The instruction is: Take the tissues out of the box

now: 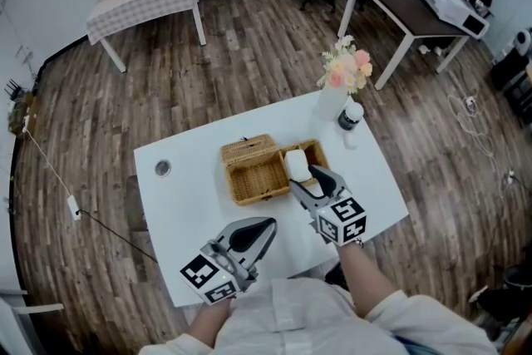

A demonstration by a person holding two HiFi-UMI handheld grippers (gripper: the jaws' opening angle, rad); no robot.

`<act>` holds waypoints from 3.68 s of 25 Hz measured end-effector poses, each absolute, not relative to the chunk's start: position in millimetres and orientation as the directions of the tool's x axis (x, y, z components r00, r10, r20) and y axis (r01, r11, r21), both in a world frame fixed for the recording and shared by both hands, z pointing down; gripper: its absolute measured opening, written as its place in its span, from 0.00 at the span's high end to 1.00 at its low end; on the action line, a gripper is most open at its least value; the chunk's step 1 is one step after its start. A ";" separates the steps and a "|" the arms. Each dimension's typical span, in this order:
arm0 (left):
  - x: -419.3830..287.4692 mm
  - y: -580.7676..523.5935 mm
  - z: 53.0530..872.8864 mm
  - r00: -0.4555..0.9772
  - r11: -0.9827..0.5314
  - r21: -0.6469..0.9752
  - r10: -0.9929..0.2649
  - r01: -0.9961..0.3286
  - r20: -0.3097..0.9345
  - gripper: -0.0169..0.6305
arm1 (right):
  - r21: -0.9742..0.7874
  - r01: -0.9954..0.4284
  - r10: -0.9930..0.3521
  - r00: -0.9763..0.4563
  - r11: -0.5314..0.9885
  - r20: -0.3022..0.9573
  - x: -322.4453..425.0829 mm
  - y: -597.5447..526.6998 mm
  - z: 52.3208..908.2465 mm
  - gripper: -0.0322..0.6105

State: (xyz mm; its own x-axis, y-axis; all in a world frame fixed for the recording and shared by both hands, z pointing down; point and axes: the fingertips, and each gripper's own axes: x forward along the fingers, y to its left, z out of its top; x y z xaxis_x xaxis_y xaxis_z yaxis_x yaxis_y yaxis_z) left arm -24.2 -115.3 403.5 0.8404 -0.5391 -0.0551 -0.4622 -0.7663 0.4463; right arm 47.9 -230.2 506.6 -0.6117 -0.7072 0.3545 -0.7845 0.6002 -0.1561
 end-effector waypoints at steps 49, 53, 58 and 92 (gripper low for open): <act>-1.8 -180.0 498.4 0.921 -0.811 0.435 -0.344 -0.390 0.184 0.95 | -0.086 -0.937 -0.625 -0.292 0.339 0.724 58.3 -291.8 629.6 0.50; 7.6 -179.2 529.9 0.894 -0.839 0.345 -0.318 -0.420 0.316 0.72 | -0.081 -0.936 -0.633 -0.295 0.344 0.716 57.9 -294.8 629.4 0.51; 12.2 -184.3 565.2 0.831 -0.872 0.203 -0.318 -0.445 0.457 0.65 | -0.085 -0.938 -0.632 -0.291 0.335 0.719 59.7 -294.8 632.3 0.51; 15.5 -197.8 615.1 0.729 -0.866 0.098 -0.347 -0.491 0.590 0.65 | -0.100 -0.930 -0.632 -0.318 0.355 0.707 61.4 -289.0 592.8 0.53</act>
State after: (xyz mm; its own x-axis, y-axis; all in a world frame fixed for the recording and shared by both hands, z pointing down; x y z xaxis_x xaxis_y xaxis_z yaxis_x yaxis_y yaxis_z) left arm 15.5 -197.8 615.1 0.7294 -0.3467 0.5897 -0.4908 -0.8657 0.0981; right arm 61.4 -289.0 592.8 -0.3175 -0.6319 0.7070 -0.9296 0.3547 -0.1004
